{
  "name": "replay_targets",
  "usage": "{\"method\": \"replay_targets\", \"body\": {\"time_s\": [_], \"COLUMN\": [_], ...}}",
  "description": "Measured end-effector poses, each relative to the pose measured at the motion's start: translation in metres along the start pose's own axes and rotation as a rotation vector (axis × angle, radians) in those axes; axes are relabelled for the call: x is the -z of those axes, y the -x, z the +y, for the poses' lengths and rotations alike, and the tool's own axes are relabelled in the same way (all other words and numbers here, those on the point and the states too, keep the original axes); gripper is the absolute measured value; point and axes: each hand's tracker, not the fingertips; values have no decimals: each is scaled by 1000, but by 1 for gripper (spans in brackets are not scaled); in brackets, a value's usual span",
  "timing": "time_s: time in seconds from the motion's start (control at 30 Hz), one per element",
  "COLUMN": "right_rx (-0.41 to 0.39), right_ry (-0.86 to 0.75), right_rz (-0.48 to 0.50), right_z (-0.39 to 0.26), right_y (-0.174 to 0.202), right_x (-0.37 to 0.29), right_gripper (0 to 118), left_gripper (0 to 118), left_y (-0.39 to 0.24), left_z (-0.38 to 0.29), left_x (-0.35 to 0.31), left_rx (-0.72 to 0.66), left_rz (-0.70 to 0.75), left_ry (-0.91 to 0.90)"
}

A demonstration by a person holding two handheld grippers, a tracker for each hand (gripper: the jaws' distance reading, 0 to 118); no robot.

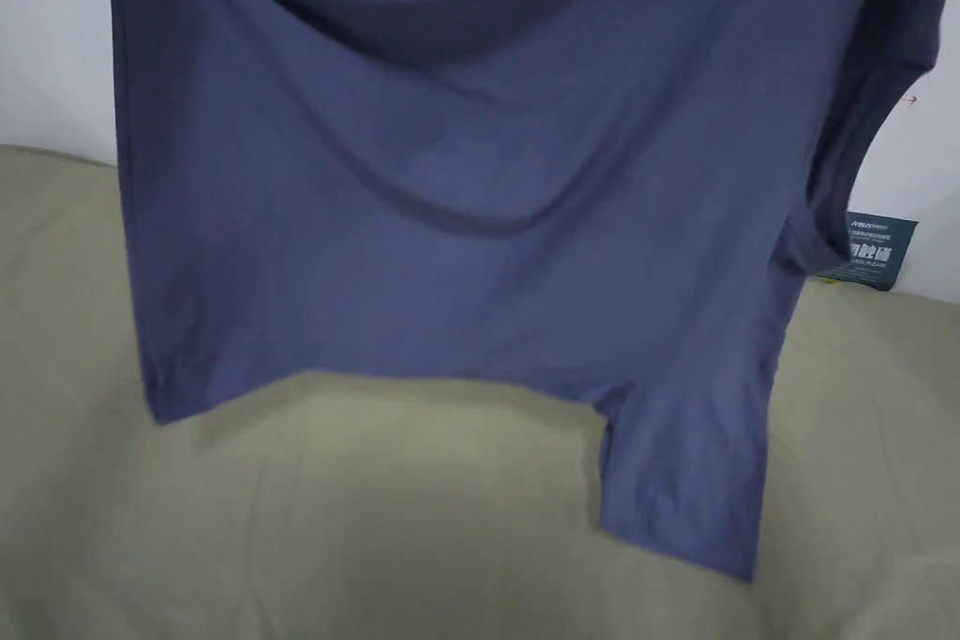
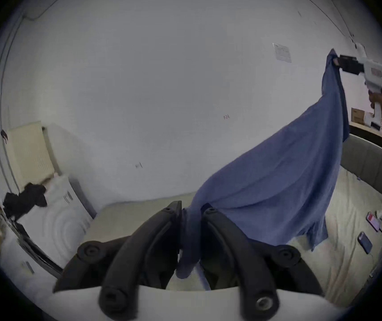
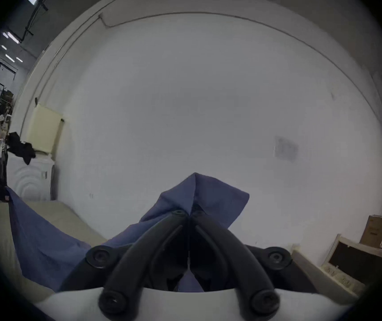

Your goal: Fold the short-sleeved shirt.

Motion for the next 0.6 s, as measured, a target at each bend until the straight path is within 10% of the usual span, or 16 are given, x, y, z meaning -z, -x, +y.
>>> {"method": "replay_targets", "body": {"time_s": [0.6], "right_rx": [27], "right_ry": [70], "right_rz": [288], "right_z": [-63], "right_y": [39], "right_x": [-94], "right_gripper": [0], "left_gripper": [14], "left_y": [-1], "left_z": [-79], "left_x": [-16], "left_rx": [-53], "left_rz": [-130], "left_ry": [-77]}}
